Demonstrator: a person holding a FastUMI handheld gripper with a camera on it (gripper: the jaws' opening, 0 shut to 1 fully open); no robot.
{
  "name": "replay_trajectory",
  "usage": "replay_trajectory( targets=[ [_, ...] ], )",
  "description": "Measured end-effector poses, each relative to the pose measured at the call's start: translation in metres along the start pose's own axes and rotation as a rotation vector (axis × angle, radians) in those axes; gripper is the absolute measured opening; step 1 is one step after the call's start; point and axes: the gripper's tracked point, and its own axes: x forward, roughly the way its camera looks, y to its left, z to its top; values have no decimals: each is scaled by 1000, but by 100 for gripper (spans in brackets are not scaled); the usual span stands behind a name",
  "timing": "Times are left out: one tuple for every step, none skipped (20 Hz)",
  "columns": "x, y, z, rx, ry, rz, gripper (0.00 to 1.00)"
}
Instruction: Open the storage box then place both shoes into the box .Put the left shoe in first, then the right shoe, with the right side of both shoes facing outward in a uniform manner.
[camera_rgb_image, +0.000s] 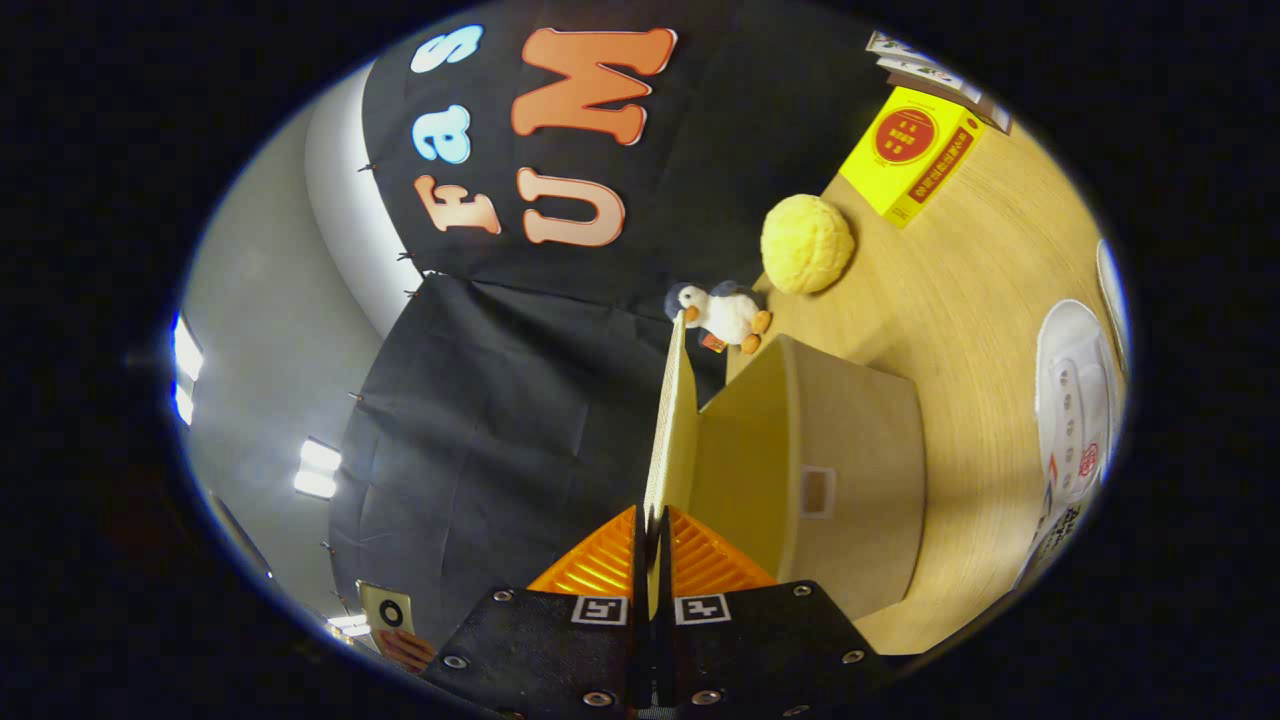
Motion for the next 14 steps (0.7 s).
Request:
replay_trajectory(
  targets=[
    [9,12,0,-18,5,2,3],
    [17,25,-2,-31,12,8,3],
    [26,39,-3,-39,16,17,3],
    [35,53,-5,-47,18,25,3],
    [45,64,-7,-56,25,34,3],
    [58,73,-15,-63,37,35,3],
    [69,81,-20,-78,46,39,5],
    [82,89,-25,-89,57,44,7],
    [95,96,-30,-88,69,49,9],
    [109,104,-36,-90,81,52,10],
    [123,107,-41,-100,91,41,12],
    [135,108,-49,-124,101,27,14],
    [147,110,-55,-153,112,13,23],
    [156,109,-61,-184,121,-11,38]
  ],
)
